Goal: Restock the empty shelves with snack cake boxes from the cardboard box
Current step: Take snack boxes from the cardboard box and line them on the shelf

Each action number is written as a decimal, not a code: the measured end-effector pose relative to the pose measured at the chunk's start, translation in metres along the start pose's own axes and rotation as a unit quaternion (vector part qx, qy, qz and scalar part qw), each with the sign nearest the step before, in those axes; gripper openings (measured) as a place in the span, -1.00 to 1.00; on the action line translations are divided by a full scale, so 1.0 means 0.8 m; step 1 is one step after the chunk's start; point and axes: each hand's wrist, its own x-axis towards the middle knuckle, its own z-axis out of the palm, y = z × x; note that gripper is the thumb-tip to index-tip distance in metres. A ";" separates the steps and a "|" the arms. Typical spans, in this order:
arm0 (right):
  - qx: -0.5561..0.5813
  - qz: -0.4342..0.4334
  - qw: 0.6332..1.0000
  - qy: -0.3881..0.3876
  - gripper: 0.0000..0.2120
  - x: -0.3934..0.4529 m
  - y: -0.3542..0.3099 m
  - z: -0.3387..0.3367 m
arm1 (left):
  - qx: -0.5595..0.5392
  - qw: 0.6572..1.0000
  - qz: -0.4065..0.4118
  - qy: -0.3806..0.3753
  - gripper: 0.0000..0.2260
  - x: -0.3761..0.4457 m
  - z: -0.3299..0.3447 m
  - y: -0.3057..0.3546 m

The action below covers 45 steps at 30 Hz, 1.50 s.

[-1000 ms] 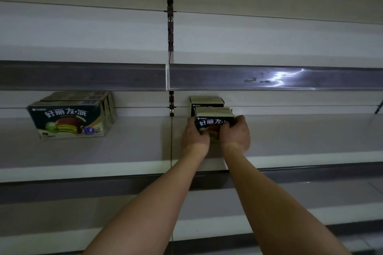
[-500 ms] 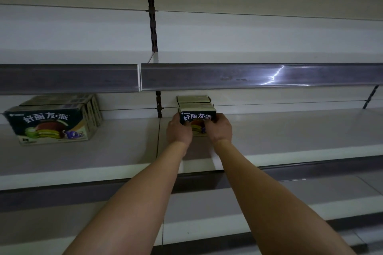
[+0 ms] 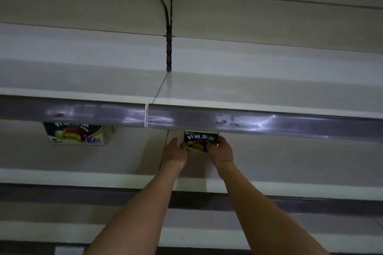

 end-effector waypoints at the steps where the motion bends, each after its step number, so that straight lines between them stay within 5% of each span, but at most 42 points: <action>1: -0.005 0.005 1.000 -0.008 -0.66 -0.001 -0.002 -0.003 | 0.009 1.000 -0.002 0.003 -0.58 -0.003 -0.004 0.002; 7: 0.014 0.053 0.998 -0.027 -0.43 -0.032 0.012 -0.022 | 0.063 0.998 0.019 -0.014 -0.60 -0.033 -0.017 0.002; 19: -0.030 0.064 0.994 0.086 -0.49 -0.194 0.048 -0.071 | 0.121 0.976 0.174 -0.051 -0.72 -0.145 -0.028 -0.031; 27: -0.031 0.152 0.977 0.143 -0.47 -0.349 0.116 -0.118 | 0.156 0.954 0.165 -0.194 -0.73 -0.259 0.003 -0.072; 36: -0.018 0.261 0.932 0.251 -0.49 -0.523 0.198 -0.211 | 0.185 0.895 0.202 -0.351 -0.72 -0.429 0.087 -0.091; 45: -0.063 0.343 0.842 0.412 -0.58 -0.750 0.280 -0.338 | 0.199 0.822 0.263 -0.463 -0.73 -0.671 0.152 -0.105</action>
